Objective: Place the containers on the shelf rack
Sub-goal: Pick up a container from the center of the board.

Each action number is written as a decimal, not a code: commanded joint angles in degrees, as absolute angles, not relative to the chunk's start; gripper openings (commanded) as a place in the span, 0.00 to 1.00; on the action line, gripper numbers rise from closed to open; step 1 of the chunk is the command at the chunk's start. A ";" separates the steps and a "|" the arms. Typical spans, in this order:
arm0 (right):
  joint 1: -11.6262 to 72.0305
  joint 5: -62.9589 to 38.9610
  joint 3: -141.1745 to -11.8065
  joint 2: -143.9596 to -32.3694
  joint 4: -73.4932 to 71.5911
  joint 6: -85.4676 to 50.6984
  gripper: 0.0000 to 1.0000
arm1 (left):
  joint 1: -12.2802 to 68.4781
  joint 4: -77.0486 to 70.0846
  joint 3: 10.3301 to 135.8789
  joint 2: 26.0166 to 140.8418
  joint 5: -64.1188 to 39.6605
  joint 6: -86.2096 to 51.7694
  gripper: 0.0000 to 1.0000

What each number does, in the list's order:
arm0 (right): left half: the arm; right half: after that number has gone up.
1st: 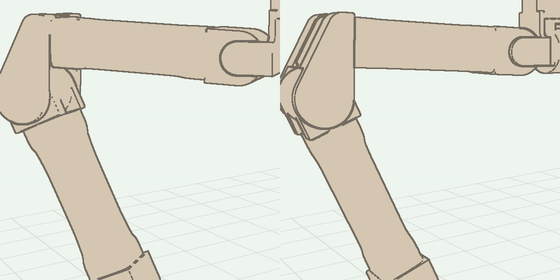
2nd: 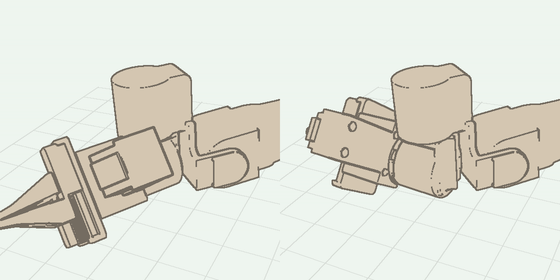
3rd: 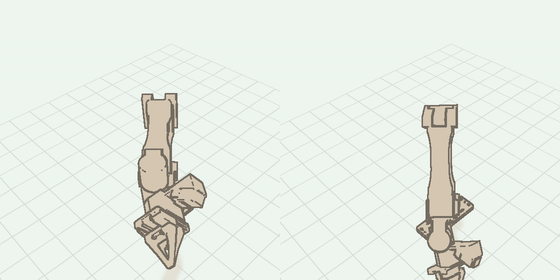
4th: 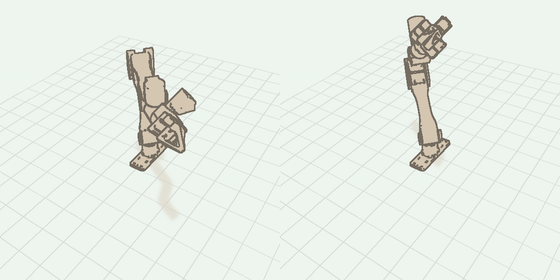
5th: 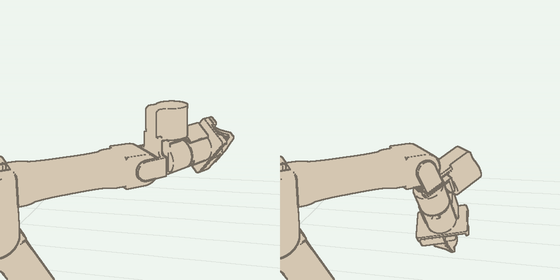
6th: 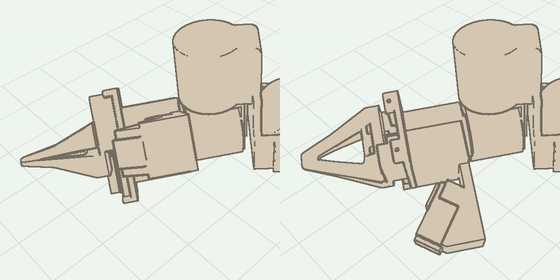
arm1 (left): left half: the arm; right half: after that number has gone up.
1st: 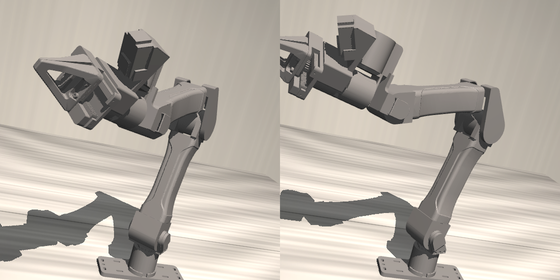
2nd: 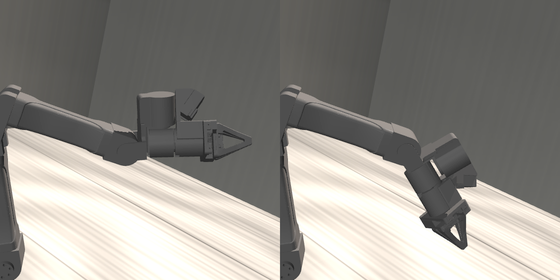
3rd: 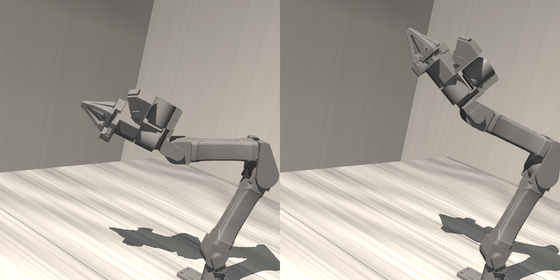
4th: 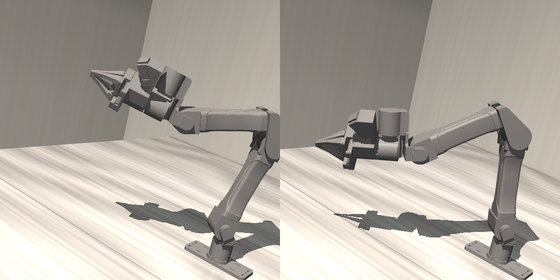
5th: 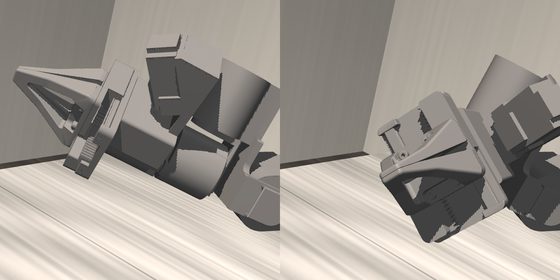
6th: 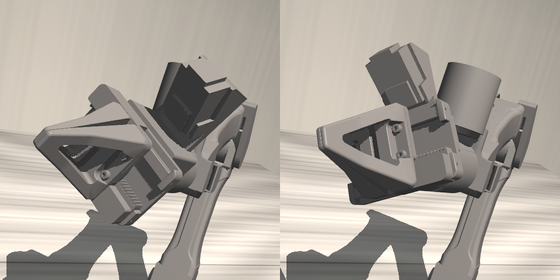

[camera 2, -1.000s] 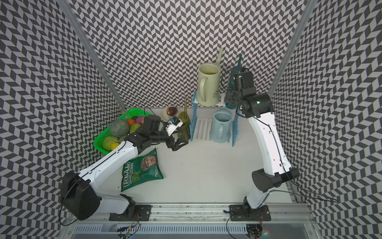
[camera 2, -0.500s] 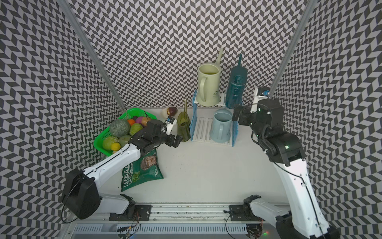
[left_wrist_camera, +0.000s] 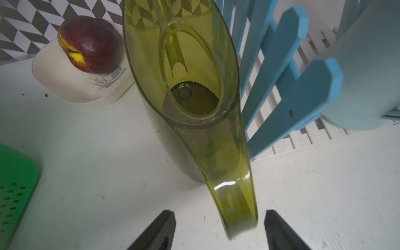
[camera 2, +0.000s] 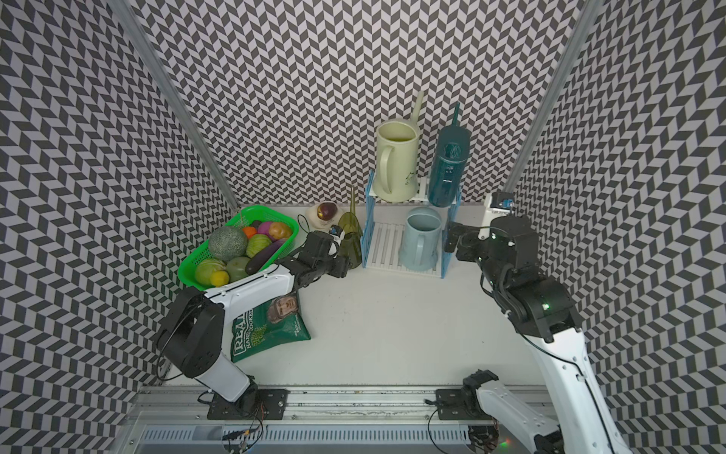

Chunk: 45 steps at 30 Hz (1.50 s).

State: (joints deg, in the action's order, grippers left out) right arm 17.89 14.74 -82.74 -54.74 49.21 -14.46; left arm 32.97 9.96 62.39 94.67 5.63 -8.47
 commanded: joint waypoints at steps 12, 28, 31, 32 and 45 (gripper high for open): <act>18.11 16.30 -80.94 -53.37 46.26 -15.07 1.00 | 29.65 1.31 60.36 97.39 7.24 -5.93 0.57; 18.11 16.48 -78.69 -52.06 46.64 -16.38 0.99 | 26.05 -16.99 51.10 96.00 2.23 -1.39 0.47; 18.13 16.44 -78.66 -51.83 46.76 -16.48 1.00 | 25.45 -21.40 49.17 96.22 0.97 -1.06 0.46; 18.11 16.44 -78.66 -51.73 46.82 -16.53 1.00 | 25.19 -22.79 48.55 96.16 0.47 -0.98 0.47; 18.13 15.91 -78.53 -51.69 47.77 -17.12 1.00 | 24.58 -41.04 40.48 97.03 -0.67 0.71 0.42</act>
